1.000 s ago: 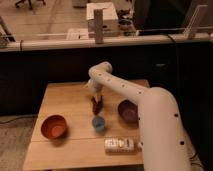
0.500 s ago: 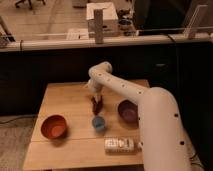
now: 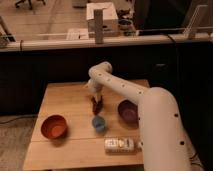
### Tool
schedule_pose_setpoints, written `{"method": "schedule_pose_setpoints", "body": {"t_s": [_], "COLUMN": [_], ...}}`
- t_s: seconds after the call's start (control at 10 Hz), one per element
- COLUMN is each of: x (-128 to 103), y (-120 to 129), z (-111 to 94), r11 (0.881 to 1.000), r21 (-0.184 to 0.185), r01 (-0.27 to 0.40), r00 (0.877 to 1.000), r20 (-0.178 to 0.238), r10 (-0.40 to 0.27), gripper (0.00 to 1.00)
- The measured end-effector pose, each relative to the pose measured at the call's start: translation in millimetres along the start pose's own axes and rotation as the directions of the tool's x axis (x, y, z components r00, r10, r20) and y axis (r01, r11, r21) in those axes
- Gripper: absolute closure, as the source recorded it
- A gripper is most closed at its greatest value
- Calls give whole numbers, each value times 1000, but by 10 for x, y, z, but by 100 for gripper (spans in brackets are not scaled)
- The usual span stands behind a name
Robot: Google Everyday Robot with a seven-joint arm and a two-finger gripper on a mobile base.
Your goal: Place grapes in red bowl
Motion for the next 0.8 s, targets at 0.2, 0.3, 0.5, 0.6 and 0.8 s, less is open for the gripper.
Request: {"method": "schedule_pose_setpoints", "body": {"t_s": [0.2,0.3,0.5,0.6,0.8], "x": [13,73,69,61,64], "y": [3,29,53,44,38], "z": [8,39,35,32,27], "r11": [1000,999,999,999,999], "r21": [-3,-32,-32,-34,-34], "r01": [-9,-29,-24,-22,-22], "r00": [1000,999,999,999,999], "r20": [7,27,24,24,22], "r10": [9,30,25,23,23], "gripper": [20,20,20,20,20]}}
